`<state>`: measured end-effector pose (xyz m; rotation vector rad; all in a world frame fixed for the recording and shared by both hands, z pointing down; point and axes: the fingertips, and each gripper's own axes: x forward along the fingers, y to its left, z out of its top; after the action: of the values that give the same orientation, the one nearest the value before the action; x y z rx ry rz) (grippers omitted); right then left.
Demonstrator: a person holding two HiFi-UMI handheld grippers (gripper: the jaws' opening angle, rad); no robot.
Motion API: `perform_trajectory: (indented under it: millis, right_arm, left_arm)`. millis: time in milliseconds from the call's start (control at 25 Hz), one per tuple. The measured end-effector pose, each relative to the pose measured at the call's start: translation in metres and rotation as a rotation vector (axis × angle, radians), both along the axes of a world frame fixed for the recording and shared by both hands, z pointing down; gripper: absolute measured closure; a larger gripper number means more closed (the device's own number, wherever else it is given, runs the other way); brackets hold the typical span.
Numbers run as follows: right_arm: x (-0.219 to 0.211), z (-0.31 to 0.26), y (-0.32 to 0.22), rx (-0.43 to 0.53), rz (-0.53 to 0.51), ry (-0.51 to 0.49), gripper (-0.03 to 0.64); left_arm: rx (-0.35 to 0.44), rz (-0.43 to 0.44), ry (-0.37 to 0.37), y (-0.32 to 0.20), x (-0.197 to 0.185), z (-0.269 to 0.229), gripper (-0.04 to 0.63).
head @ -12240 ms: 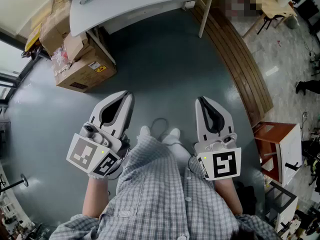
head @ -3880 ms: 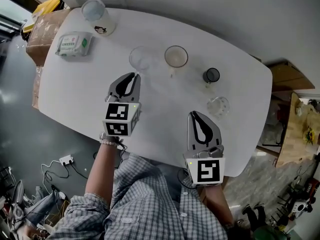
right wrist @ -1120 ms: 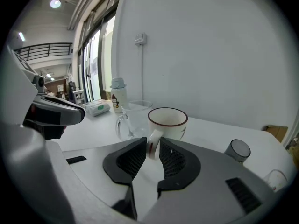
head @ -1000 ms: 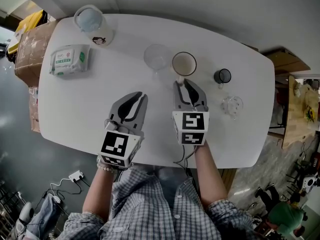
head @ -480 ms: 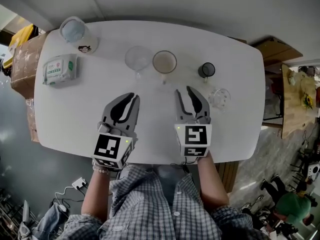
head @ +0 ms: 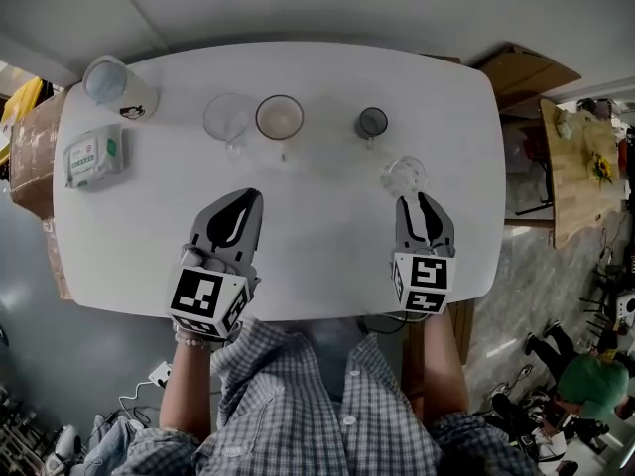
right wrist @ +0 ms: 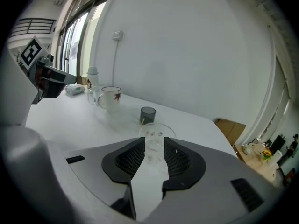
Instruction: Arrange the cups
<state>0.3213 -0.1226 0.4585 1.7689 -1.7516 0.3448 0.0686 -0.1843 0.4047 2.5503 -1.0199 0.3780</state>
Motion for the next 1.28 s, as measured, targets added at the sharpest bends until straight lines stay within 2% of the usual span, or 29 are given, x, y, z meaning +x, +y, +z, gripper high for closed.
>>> perform_trajectory:
  millis: [200,480,560,680,1280]
  right_arm:
    - [0.03,0.018,0.018,-0.062,0.003,0.02,0.509]
    - [0.029,0.038,0.017,-0.123,-0.051,0.029,0.512]
    - [0.029,0.04,0.017,-0.125,-0.057,0.029,0.545]
    - [0.027,0.041,0.018,-0.121,-0.056,-0.001,0.552]
    - [-0.026,0.042,0.01,-0.131,-0.104,-0.082,0.557]
  left_arm:
    - [0.003,0.004,-0.001,0.0,0.012,-0.002,0.572]
    - [0.002,-0.004,-0.014,0.004,0.021,0.0,0.572]
    - [0.005,-0.012,-0.016,0.004,0.021,0.0,0.572]
    - [0.006,-0.015,-0.017,0.003,0.021,0.0,0.572]
    - [0.007,-0.033,-0.023,0.006,0.01,-0.002,0.572]
